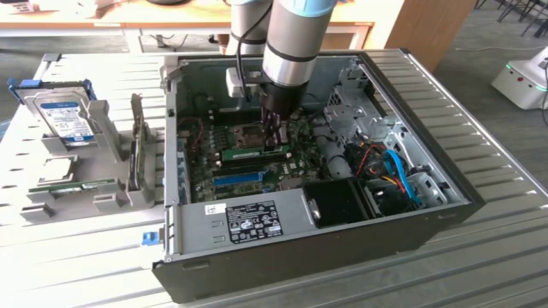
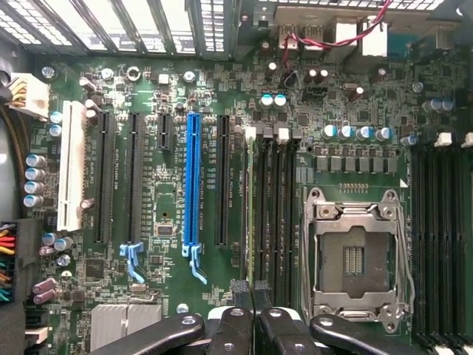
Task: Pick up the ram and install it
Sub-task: 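Insert the ram into the slot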
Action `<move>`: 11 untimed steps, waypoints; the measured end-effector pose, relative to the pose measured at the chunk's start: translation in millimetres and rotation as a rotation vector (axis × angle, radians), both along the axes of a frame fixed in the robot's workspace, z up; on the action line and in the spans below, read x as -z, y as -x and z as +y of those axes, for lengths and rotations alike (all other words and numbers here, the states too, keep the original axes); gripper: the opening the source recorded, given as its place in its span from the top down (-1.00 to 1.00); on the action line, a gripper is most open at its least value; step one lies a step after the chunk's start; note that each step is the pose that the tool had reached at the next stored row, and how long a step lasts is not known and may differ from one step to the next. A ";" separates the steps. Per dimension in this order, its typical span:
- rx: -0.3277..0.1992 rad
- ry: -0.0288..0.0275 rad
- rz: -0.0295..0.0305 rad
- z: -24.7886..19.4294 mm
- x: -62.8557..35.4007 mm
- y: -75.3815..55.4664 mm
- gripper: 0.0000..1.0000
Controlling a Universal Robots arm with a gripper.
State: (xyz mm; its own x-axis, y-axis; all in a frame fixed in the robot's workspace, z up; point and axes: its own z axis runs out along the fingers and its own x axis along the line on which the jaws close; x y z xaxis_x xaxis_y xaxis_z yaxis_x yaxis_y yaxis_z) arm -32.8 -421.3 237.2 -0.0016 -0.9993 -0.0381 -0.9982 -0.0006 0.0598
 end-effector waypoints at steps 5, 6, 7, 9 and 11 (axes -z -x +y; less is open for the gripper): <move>0.000 0.0002 -0.0009 0.0 0.8 0.1 0.76; 0.000 0.0001 -0.0009 0.0 0.9 0.1 0.76; 0.000 0.0000 -0.0009 0.0 0.9 0.1 0.76; 0.001 0.0001 -0.0009 0.0 0.9 0.1 0.76; 0.004 0.0001 -0.0009 0.0 1.0 0.1 0.76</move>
